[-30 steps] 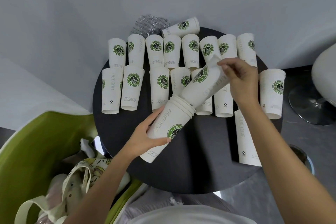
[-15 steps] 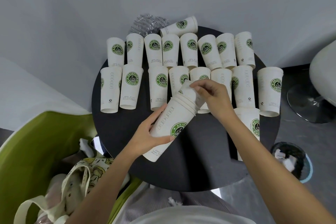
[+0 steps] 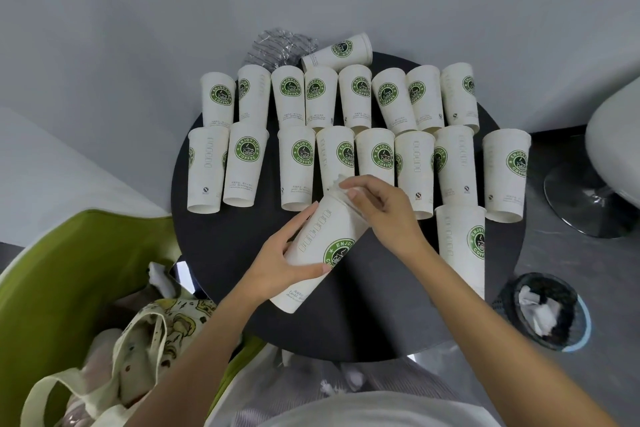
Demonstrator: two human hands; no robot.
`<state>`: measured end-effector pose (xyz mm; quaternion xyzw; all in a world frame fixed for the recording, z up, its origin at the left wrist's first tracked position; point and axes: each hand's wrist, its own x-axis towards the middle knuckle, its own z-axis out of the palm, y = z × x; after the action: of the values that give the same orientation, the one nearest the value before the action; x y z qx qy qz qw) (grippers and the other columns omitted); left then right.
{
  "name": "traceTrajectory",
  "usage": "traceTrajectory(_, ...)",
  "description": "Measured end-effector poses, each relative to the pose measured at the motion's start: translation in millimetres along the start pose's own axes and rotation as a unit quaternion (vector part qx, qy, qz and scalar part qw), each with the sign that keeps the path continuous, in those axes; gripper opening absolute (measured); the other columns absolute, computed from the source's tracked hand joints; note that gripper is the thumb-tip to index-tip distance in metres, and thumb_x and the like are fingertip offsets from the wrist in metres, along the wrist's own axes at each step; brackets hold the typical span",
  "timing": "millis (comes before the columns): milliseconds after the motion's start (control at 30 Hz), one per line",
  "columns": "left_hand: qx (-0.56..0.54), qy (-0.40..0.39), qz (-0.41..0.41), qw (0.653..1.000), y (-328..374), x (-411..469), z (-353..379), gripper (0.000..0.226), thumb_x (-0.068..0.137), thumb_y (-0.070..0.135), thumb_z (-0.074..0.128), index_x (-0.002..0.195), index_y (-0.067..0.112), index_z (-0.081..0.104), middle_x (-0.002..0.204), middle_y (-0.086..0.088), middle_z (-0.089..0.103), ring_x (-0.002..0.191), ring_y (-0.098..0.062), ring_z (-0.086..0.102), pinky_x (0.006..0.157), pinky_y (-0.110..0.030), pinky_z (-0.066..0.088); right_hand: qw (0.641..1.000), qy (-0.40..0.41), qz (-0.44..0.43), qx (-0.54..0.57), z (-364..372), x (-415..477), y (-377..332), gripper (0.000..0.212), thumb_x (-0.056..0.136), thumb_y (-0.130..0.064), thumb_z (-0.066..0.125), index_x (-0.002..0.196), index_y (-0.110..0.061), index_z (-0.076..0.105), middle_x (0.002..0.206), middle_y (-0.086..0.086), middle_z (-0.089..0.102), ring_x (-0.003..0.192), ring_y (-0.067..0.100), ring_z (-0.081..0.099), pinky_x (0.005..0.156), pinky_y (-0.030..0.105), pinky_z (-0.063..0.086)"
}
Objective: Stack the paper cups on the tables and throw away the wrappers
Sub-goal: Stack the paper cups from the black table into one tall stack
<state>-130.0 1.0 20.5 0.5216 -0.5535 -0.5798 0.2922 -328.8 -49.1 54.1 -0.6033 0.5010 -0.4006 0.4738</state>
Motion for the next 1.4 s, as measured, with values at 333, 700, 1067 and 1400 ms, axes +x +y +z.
traceTrajectory(333,-0.021,0.022,-0.014,0.999,2.2,10.6,27.8,0.09,0.074,0.004,0.082,0.143,0.042,0.038,0.136,0.026,0.053,0.124,0.002,0.053,0.093,-0.016,0.049,0.972,0.066,0.015,-0.223,-102.3,3.6,37.8,0.015,0.091,-0.013,0.059,0.104,-0.018,0.064,0.098,-0.004,0.063,0.088,0.009,0.058,0.082,0.018,0.041)
traceTrajectory(700,-0.03,0.04,-0.017,0.999,-2.4,13.5,51.7,0.09,0.075,0.006,0.082,0.146,0.04,0.037,0.144,0.021,0.047,0.131,-0.006,0.049,0.104,-0.034,0.048,0.886,-0.095,0.152,-0.427,-162.3,7.1,73.1,0.009,0.088,-0.034,0.059,0.081,-0.038,0.061,0.096,-0.006,0.06,0.097,0.02,0.058,0.087,0.043,0.048)
traceTrajectory(1067,-0.035,0.067,-0.026,0.997,-2.7,12.6,58.5,0.089,0.075,0.006,0.082,0.142,0.045,0.039,0.141,0.021,0.051,0.128,-0.005,0.052,0.101,-0.03,0.049,0.923,-0.15,0.178,-0.305,-158.9,7.2,84.1,0.009,0.089,-0.023,0.063,0.083,-0.026,0.07,0.098,-0.011,0.07,0.096,0.003,0.058,0.086,0.021,0.039)
traceTrajectory(1400,-0.029,0.067,-0.036,0.997,-1.9,14.7,51.2,0.091,0.074,0.007,0.083,0.144,0.043,0.037,0.138,0.022,0.053,0.124,-0.002,0.054,0.094,-0.022,0.051,0.937,-0.168,0.148,-0.267,-161.2,3.5,77.5,0.024,0.089,-0.009,0.061,0.075,-0.027,0.069,0.085,-0.018,0.068,0.087,-0.003,0.06,0.075,-0.001,0.039)
